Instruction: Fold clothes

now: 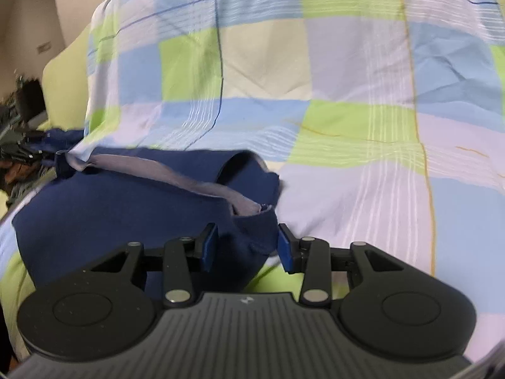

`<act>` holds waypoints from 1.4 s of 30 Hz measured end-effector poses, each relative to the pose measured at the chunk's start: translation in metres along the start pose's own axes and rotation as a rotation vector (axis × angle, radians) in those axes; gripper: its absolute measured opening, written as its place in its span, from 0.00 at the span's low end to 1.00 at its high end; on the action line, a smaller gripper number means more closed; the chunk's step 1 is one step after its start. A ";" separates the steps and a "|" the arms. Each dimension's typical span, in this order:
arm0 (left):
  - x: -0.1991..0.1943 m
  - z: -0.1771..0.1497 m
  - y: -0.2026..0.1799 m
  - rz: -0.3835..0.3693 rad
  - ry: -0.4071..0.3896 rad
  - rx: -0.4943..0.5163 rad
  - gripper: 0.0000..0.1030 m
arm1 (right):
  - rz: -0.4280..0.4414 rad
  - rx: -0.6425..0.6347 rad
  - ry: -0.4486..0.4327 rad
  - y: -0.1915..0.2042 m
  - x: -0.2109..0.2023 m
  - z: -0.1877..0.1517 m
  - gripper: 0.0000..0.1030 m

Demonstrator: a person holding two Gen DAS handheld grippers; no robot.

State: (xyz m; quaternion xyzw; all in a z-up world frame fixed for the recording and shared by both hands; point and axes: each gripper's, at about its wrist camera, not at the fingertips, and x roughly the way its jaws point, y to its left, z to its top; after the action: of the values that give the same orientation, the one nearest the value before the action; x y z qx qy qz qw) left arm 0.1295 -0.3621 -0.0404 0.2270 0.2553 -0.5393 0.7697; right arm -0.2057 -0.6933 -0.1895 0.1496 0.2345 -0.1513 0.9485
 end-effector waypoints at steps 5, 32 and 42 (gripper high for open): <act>0.006 -0.009 -0.013 -0.143 -0.014 0.036 0.58 | 0.000 0.002 0.003 0.000 0.000 -0.001 0.37; -0.016 0.004 -0.027 -0.143 -0.200 -0.064 0.00 | 0.039 0.215 -0.219 0.008 -0.038 0.018 0.06; 0.069 0.001 -0.001 -0.090 -0.031 -0.114 0.00 | -0.020 0.226 -0.105 -0.029 0.044 0.041 0.06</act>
State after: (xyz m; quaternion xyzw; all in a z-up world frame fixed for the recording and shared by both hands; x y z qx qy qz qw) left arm 0.1483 -0.4122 -0.0836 0.1626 0.2834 -0.5614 0.7603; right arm -0.1631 -0.7440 -0.1826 0.2453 0.1676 -0.1937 0.9350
